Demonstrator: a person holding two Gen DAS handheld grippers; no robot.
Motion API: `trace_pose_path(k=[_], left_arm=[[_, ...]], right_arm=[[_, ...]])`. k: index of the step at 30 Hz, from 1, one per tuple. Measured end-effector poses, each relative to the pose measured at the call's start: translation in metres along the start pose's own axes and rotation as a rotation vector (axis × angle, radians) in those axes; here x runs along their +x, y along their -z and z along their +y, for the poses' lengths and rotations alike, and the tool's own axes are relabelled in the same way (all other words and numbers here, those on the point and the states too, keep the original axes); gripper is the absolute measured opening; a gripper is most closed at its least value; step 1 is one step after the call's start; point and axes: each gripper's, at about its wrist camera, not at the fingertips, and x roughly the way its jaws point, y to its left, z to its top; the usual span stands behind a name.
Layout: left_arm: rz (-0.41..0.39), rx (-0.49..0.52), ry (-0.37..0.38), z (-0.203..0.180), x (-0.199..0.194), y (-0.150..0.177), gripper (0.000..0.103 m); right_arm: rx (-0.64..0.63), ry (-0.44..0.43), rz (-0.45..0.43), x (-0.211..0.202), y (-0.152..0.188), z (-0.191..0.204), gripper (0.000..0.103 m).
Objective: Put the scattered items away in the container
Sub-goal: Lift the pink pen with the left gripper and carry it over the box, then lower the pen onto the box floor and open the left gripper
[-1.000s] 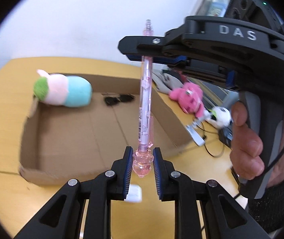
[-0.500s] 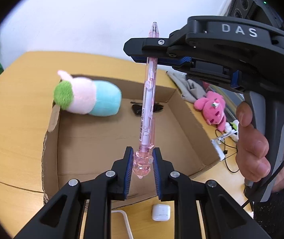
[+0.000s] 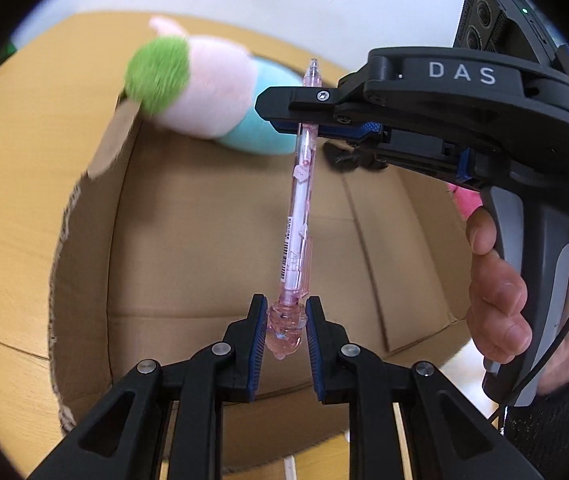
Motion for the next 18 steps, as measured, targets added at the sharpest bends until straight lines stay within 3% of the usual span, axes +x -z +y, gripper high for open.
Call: trace_pose_path(k=[11, 18], left_arm=[[0.176, -0.069, -0.047, 0.027, 0.042, -0.006, 0.018], [0.227, -0.094, -0.036, 0.031, 0.044, -0.01, 0.019]], right_arm=[[0.096, 0.007, 0.118, 0.065, 0.008, -0.043, 0.012], [0.152, -0.01, 0.146, 0.093, 0.01, -0.063, 0.013]])
